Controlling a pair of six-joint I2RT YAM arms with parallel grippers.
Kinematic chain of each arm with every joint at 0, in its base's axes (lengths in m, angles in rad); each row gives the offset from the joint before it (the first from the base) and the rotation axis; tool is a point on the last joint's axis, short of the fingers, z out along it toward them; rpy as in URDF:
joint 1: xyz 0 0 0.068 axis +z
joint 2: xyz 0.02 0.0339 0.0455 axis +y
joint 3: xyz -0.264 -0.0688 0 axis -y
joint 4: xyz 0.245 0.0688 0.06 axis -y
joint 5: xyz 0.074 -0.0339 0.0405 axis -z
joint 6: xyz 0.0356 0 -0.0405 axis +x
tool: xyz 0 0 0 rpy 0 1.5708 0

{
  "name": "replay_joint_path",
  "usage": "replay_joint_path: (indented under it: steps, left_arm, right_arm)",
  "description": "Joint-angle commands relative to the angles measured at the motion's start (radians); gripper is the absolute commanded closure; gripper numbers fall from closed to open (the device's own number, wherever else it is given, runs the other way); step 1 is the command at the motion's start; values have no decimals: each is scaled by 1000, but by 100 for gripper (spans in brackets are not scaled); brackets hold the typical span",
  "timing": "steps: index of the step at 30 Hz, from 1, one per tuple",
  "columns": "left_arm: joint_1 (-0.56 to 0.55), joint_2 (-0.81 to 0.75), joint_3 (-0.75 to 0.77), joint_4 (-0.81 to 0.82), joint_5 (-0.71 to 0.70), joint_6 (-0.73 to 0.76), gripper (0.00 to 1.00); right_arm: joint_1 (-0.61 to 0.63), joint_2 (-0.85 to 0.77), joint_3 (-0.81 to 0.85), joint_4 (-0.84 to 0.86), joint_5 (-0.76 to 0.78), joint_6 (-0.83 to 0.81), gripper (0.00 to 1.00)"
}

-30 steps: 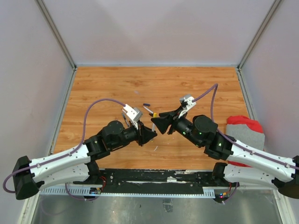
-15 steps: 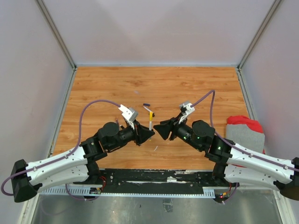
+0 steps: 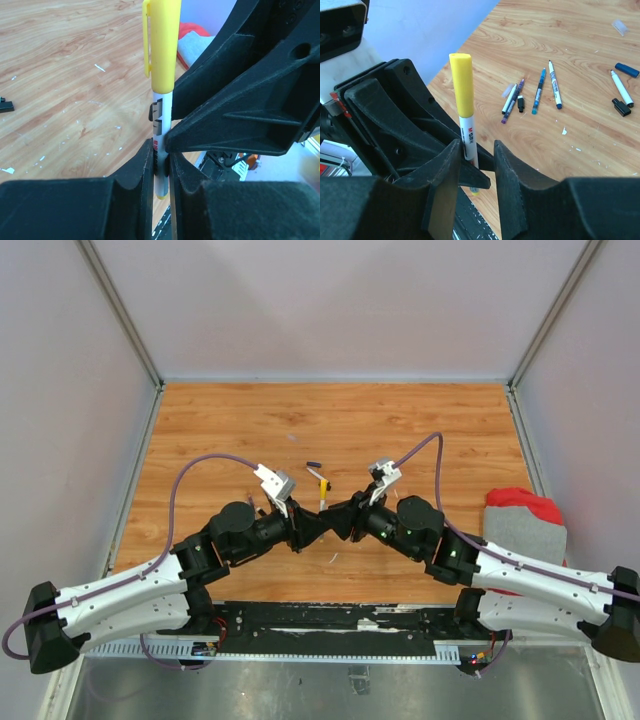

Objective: Insert the pens into the pen caps
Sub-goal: Place the pen at the center of the board.

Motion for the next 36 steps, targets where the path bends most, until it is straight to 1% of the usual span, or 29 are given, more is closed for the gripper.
replay_joint_path:
  steps: [1,6,8,9,10,12,16,20,23,25,27,29,32,36]
  left_arm:
    - [3,-5,4,30,11,7,99]
    - [3,-6,5,30,26,9,99]
    - [3,-4,6,26,28,10,99]
    - [4,-4,9,26,29,9,100]
    - [3,-1,15,24,32,10,97]
    - [3,7,28,15,37,9,88]
    - [4,18,44,-5,36,4,72]
    - [4,26,63,-36,15,-9,58]
    - [4,64,121,-137,-45,-6,48]
    - [9,95,173,-218,-87,8,44]
    - [36,109,198,-259,-99,15,41]
    - [97,109,213,-287,-62,15,38]
    - [226,108,230,-337,2,20,32]
    - [360,134,272,-436,47,30,30]
  right_arm:
    - [14,20,9,34,-7,6,67]
    - [14,50,17,38,-20,6,72]
    - [14,56,22,39,-26,1,79]
    - [14,58,24,35,-26,-2,86]
    - [13,57,26,28,-26,-5,91]
    - [14,50,34,2,-20,-12,99]
    - [14,19,50,-97,36,-28,100]
    - [13,-4,89,-239,128,-88,100]
    - [3,10,165,-409,191,-124,100]
    - [-19,27,217,-513,214,-135,99]
    - [-66,44,247,-597,186,-144,99]
    - [-142,56,254,-652,119,-144,99]
    - [-272,56,237,-682,5,-132,99]
    - [-462,58,200,-686,-142,-142,100]
